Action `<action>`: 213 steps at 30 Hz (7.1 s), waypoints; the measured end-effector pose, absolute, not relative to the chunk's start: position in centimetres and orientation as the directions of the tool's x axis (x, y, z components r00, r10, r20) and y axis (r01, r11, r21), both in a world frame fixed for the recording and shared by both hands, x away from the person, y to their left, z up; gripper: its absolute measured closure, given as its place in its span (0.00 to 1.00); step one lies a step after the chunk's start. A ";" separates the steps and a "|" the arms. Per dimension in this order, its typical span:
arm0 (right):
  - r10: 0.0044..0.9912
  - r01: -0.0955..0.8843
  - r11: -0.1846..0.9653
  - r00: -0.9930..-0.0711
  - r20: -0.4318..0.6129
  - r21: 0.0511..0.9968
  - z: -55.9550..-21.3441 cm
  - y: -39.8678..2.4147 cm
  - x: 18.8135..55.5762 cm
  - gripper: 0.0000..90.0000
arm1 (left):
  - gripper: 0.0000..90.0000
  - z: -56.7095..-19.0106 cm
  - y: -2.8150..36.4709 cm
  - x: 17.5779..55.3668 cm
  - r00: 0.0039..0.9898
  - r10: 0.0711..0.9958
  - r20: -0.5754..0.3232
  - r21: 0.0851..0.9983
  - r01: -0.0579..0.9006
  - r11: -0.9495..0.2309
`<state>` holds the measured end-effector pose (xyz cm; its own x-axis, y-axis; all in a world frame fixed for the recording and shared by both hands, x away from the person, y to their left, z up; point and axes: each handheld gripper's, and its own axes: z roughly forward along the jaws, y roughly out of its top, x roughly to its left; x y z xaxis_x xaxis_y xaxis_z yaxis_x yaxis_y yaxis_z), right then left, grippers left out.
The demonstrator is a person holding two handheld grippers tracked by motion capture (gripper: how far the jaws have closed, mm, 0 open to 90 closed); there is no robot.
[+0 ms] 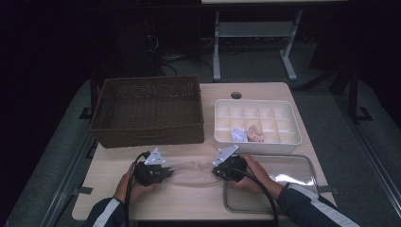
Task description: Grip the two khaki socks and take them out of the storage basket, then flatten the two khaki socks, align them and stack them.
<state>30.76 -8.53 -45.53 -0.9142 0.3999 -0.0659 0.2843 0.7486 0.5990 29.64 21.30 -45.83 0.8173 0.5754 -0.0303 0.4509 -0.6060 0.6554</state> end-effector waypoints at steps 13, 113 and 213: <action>0.424 0.277 0.664 -0.905 -0.045 0.694 -43.1 -9.5 30.9 0.90 | 0.37 -44.3 22.6 29.6 0.713 0.700 -0.044 0.763 0.476 -0.437; 0.337 0.189 0.714 -0.937 -0.094 0.674 -45.0 -3.1 32.1 0.89 | 0.92 -42.0 19.0 31.1 0.799 0.535 -0.273 0.845 0.465 -0.263; 0.429 0.293 0.703 -0.901 -0.058 0.648 -44.9 -8.1 34.5 0.82 | 0.98 -42.2 19.5 32.1 0.796 0.575 -0.190 0.847 0.429 -0.315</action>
<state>34.54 -8.14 -44.90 -0.9014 0.4292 -0.0576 0.2933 0.7029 0.6480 32.08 19.49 -42.16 0.7960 0.5747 -0.1900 0.4292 -0.3146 0.8467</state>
